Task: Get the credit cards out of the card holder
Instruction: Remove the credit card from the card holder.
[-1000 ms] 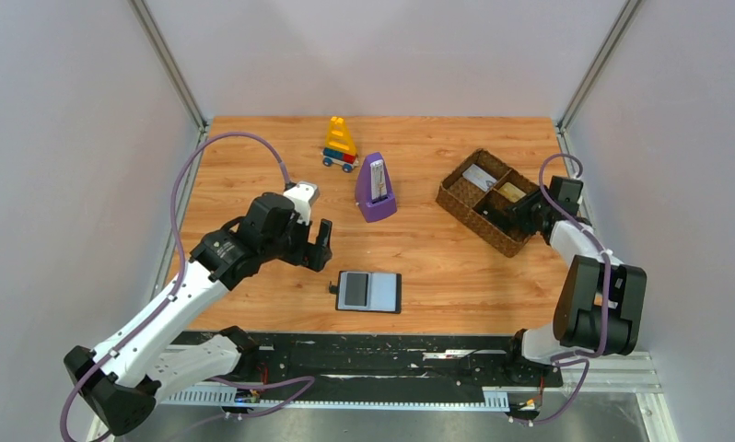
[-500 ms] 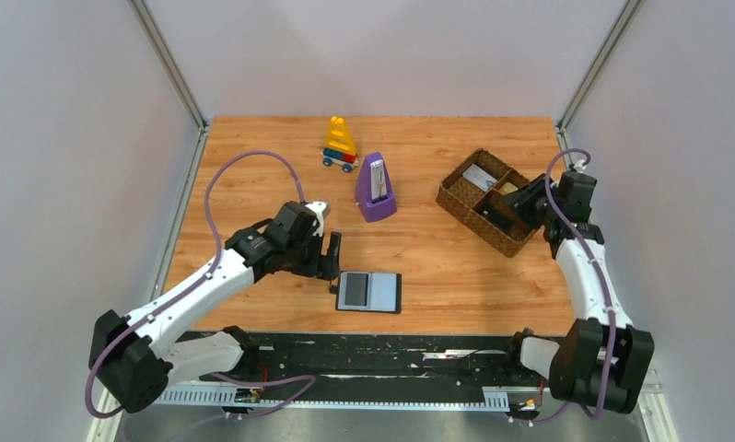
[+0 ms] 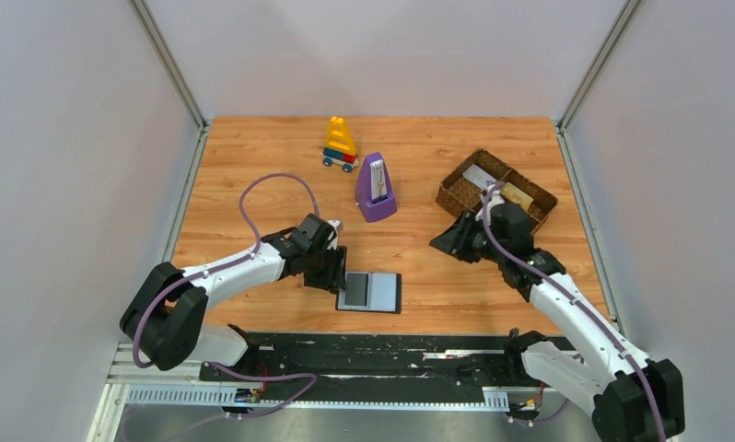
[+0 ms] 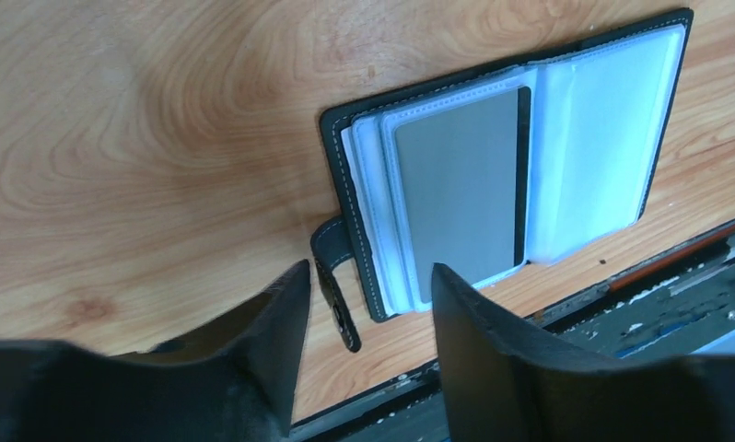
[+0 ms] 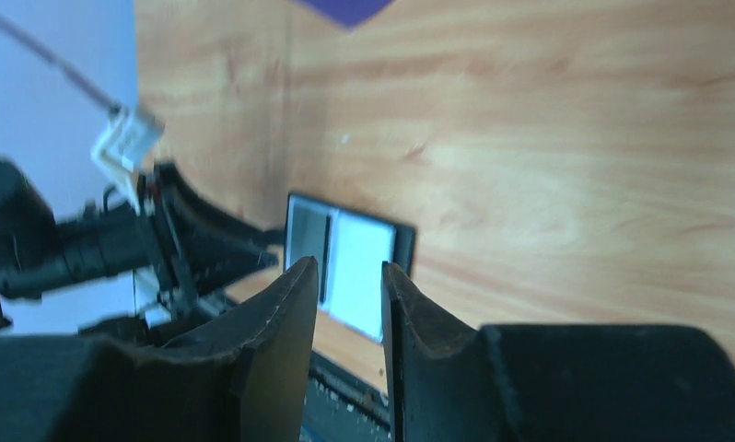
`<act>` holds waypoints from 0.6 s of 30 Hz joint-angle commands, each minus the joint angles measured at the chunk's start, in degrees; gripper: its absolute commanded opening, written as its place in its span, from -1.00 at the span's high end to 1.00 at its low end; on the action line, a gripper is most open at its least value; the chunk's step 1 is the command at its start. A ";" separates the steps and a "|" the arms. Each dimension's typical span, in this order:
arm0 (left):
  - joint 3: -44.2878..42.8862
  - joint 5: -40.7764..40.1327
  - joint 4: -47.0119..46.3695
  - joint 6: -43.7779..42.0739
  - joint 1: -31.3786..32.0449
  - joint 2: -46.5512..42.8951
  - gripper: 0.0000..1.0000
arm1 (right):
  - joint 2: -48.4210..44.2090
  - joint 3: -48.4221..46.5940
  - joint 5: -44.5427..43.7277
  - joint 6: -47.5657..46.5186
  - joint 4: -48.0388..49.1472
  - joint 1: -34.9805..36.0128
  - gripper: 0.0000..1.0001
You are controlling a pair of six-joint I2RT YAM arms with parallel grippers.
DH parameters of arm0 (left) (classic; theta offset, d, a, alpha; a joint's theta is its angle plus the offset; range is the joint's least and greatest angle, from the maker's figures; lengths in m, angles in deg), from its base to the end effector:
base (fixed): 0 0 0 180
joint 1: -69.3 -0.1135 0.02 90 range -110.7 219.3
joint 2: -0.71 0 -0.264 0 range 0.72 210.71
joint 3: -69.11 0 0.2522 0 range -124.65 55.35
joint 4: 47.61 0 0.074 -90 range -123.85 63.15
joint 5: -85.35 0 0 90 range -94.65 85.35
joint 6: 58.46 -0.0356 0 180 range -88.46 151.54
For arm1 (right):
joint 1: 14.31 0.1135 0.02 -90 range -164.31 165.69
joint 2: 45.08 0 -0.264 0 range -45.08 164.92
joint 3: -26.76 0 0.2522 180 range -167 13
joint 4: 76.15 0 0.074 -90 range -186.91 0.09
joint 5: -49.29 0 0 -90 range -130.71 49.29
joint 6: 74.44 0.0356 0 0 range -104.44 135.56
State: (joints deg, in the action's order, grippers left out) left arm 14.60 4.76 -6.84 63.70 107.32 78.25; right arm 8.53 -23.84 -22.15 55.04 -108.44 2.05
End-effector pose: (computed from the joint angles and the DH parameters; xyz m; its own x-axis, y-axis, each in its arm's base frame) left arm 0.1881 -0.1545 0.1747 -0.9521 0.0778 -0.2957 0.1863 0.9145 -0.3592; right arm 0.1917 0.0681 0.2505 -0.7562 0.4062 -0.5130 -0.0460 0.7491 0.6609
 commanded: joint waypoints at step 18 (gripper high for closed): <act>5.95 6.87 -13.89 7.23 0.29 -6.09 -0.12 | 19.91 2.41 -2.53 6.56 17.97 26.39 0.52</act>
State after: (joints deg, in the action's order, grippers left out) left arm 20.93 13.13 -19.94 69.38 107.48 76.77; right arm 26.08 -20.34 -25.21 60.64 -96.22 27.65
